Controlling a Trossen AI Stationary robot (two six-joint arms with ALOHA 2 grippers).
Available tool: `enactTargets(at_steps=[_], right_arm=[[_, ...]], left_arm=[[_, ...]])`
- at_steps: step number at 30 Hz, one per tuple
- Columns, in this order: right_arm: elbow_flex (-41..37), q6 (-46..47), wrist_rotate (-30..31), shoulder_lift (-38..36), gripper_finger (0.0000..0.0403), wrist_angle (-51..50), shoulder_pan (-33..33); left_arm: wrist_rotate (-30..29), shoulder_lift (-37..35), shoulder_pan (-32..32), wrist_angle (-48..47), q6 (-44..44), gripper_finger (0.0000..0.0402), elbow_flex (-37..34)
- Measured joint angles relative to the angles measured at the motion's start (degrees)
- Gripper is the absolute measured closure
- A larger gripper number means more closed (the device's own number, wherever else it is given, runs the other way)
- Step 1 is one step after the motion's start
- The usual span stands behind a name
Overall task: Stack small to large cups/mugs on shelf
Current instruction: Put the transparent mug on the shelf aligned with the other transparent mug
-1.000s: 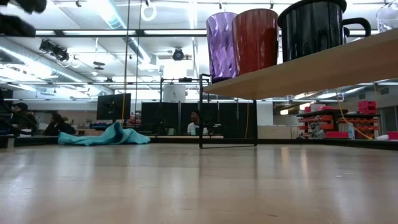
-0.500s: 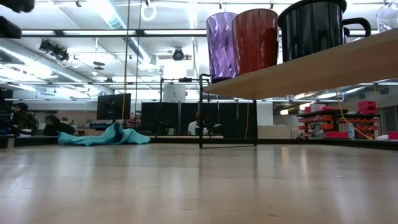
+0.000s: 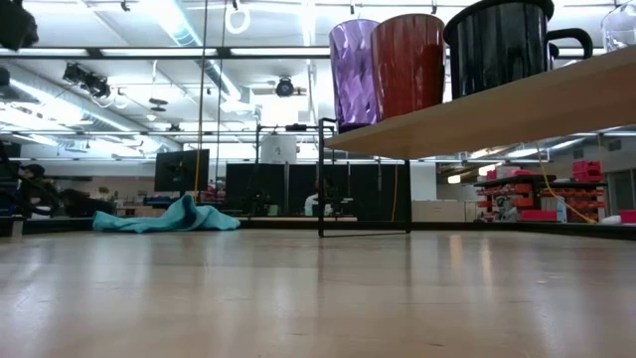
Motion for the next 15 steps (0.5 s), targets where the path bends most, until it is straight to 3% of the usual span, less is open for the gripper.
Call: enactTargets(at_steps=[15], right_arm=[[0.00, 0.00, 0.02, 0.00, 0.0394, 0.05, 0.00]], left_arm=[[-0.70, 0.00, 0.83, 9.00, 1.20, 0.0247, -3.73]])
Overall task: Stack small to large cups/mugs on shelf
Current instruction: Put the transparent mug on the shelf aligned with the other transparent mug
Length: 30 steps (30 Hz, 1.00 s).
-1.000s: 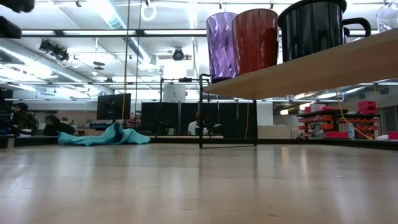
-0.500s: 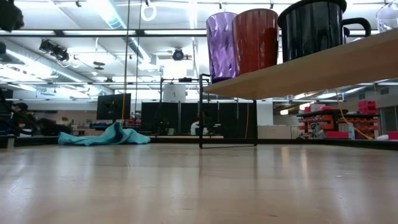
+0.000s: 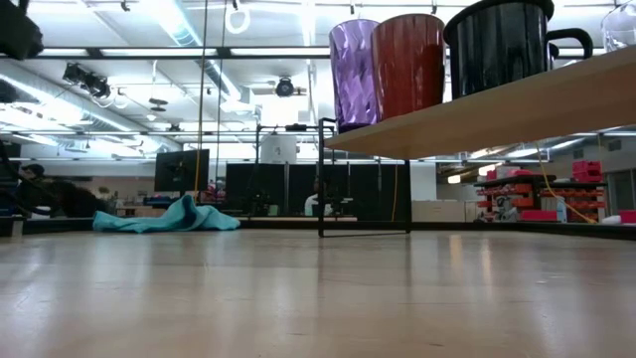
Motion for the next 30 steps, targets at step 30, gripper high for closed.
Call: enactTargets(at_steps=[30], right_arm=[[0.00, -0.15, -0.02, 0.00, 0.0394, 0.00, 0.00]], left_arm=[[-5.11, 0.28, 10.67, 20.39, 27.71, 0.0311, -3.00]])
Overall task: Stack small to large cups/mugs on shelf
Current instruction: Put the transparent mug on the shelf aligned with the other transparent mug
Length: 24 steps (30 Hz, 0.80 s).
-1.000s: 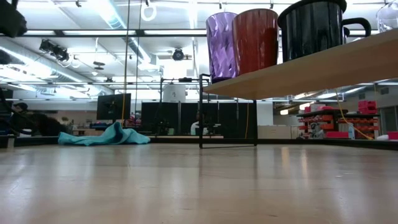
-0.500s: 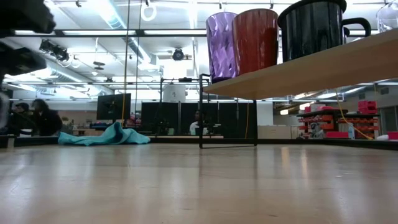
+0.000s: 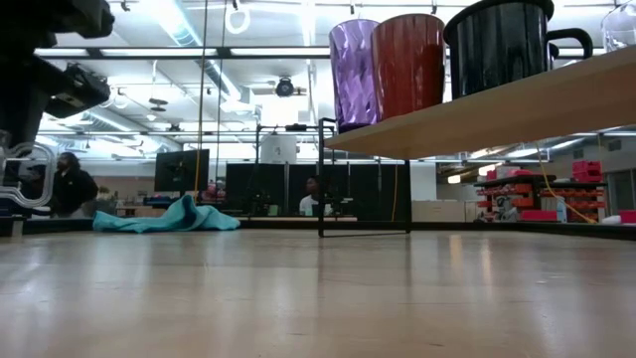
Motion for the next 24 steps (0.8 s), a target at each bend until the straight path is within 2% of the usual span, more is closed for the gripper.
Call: enactTargets(at_steps=[14, 20, 24], right_arm=[[0.00, -0.04, 0.00, 0.00, 0.0393, -0.02, 0.00], [0.00, -0.07, 0.00, 0.00, 0.0394, -0.02, 0.00], [0.00, 0.02, -0.02, 0.00, 0.0395, -0.02, 0.00]], left_arm=[[0.22, 3.02, 0.06, 2.61, 4.32, 0.0390, 0.04], [0.24, 3.02, 2.13, 3.40, 8.10, 0.0385, 3.00], [0.78, 4.72, 5.10, 9.36, 12.86, 0.0380, 4.28]])
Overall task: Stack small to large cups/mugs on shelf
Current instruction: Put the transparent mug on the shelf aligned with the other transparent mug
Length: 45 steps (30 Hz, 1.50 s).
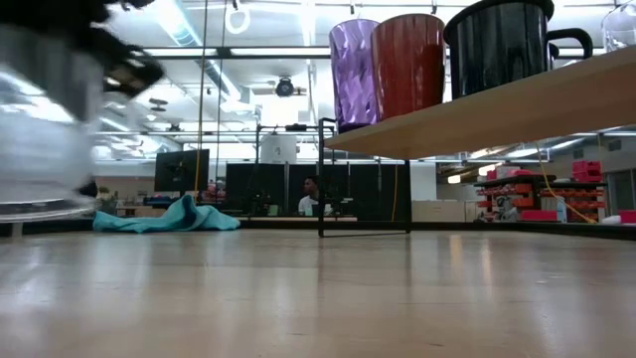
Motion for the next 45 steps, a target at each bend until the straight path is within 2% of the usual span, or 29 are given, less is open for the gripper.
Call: enactTargets(at_steps=[4, 7, 12, 16, 21, 25, 29, 34, 40, 45], right_arm=[[0.00, 2.29, -2.56, -0.15, 0.0393, -0.29, 0.00], [0.00, 5.99, -5.43, -0.53, 0.0392, -1.98, 0.05], [0.04, 15.79, -10.04, -0.63, 0.0393, -10.18, 1.66], [0.02, 25.18, -10.00, -0.37, 0.0392, -16.22, 4.33], [0.02, 31.10, -8.31, -0.37, 0.0390, -16.92, 10.59], [-0.33, 35.48, -6.73, -0.17, 0.0390, -17.91, 14.50], [-2.95, 37.13, -3.06, 0.19, 0.0383, -17.87, 16.54], [-8.56, 41.46, -3.67, 0.31, 0.0354, -13.86, 16.26], [-10.96, 41.31, -5.37, 0.28, 0.0306, -10.63, 15.58], [-13.47, 35.94, -5.42, 0.28, 0.0279, -7.96, 15.58]], left_arm=[[4.89, 5.64, 4.54, 7.07, 6.46, 0.0391, 3.12], [6.36, 10.94, 7.63, 6.28, 12.60, 0.0393, 9.11], [7.71, 20.36, 11.31, 0.28, 22.02, 0.0377, 21.68], [7.96, 27.23, 12.59, -2.39, 29.28, 0.0382, 30.31], [8.47, 33.93, 13.47, -6.14, 35.09, 0.0392, 39.44], [8.48, 37.68, 13.56, -8.03, 38.11, 0.0382, 44.15], [8.51, 39.11, 13.50, -8.08, 40.61, 0.0380, 45.13], [8.49, 39.24, 13.52, -8.52, 43.26, 0.0391, 45.13], [7.99, 39.17, 13.52, -6.31, 46.81, 0.0378, 45.13], [4.76, 38.86, 13.05, -2.29, 49.59, 0.0385, 45.11]])
